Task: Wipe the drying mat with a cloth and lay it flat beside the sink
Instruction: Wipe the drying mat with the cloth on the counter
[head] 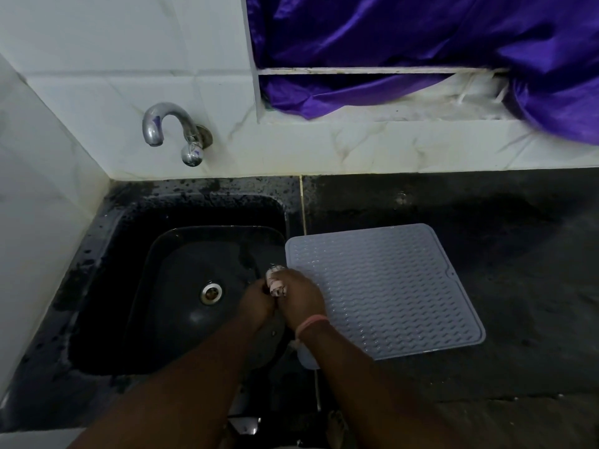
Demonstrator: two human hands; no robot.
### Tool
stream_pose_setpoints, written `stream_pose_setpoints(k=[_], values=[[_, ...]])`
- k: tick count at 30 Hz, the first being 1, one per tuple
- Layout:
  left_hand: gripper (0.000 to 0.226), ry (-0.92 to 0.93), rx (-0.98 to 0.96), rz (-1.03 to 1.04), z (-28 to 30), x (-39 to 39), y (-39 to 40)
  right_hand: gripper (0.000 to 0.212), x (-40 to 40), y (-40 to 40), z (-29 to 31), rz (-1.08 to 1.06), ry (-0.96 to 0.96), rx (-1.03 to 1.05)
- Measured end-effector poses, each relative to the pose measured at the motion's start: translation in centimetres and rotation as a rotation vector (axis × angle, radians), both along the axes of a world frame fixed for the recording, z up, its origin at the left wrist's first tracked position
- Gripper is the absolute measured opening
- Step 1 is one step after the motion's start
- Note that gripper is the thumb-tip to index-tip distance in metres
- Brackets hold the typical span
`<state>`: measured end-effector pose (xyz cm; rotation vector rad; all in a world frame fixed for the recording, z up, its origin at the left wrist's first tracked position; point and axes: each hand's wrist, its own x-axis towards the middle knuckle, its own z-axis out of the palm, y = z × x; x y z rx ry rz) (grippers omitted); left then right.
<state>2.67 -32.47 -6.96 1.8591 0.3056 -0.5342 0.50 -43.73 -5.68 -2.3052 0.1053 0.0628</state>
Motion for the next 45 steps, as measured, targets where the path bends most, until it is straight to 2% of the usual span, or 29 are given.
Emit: stream_pose_setpoints(k=[2, 3, 5, 8, 10, 11, 13, 14, 15, 18, 21, 23, 27, 32, 40, 42, 45], values=[[0.02, 0.095, -0.075, 0.155, -0.1, 0.5, 0.3, 0.026, 1.0, -2.6, 0.4, -0.114, -0.037, 0.179], [0.017, 0.153, -0.118, 0.215, 0.2, 0.5, 0.2, 0.026, 1.5, -4.9, 0.5, -0.228, -0.089, 0.167], [0.015, 0.23, -0.188, 0.252, 0.8, 0.8, -0.6, 0.026, 2.2, -10.8, 0.6, -0.428, -0.105, 0.009], [0.02, 0.227, -0.129, 0.223, 1.0, 0.9, -2.5, 0.023, 2.4, -18.8, 1.6, -0.612, 0.09, -0.225], [0.003, 0.184, -0.023, 0.308, 0.6, 1.3, -3.5, 0.025, 1.3, -21.1, 1.3, -0.671, 0.126, -0.171], [0.01, 0.176, 0.011, 0.389, 0.2, 1.8, -3.5, 0.027, 0.8, -21.3, 0.8, -0.687, 0.096, -0.125], [0.014, 0.171, 0.023, 0.498, -0.8, 3.7, -2.7, 0.029, 0.2, -20.1, -0.4, -0.689, 0.011, -0.052], [0.023, 0.171, 0.035, 0.483, -1.2, 4.7, -2.2, 0.029, 0.1, -19.1, -1.0, -0.671, -0.022, -0.041], [0.028, 0.192, 0.046, 0.431, -0.3, 5.2, -2.1, 0.03, 0.0, -18.2, -1.4, -0.656, -0.049, -0.044], [0.024, 0.208, 0.078, 0.278, 1.6, 5.2, -3.4, 0.033, 0.1, -16.8, -1.4, -0.666, -0.083, -0.05], [0.028, 0.159, 0.207, 0.135, 1.7, 4.3, -4.5, 0.034, 0.2, -17.0, -1.4, -0.637, -0.057, -0.067], [0.024, 0.091, 0.268, 0.148, 1.3, 4.3, -4.7, 0.034, 0.3, -17.2, -1.4, -0.645, -0.03, -0.081], [0.018, 0.028, 0.233, 0.229, 0.6, 5.1, -4.3, 0.032, 0.6, -16.7, -1.0, -0.7, -0.038, -0.01], [0.02, 0.074, 0.09, 0.356, -0.7, 6.5, -3.9, 0.034, 0.3, -17.2, -1.1, -0.752, -0.019, -0.014], [0.013, 0.098, -0.2, 0.585, -2.5, 5.9, -4.5, 0.035, -0.3, -15.8, -1.4, -0.701, -0.043, -0.088], [0.024, 0.164, -0.267, 0.534, -2.3, 5.1, -3.9, 0.035, -0.3, -15.5, -1.3, -0.678, -0.046, -0.096], [0.032, 0.257, -0.388, 0.331, -2.8, 3.1, -1.7, 0.037, -0.2, -15.4, -0.9, -0.677, -0.027, -0.12]])
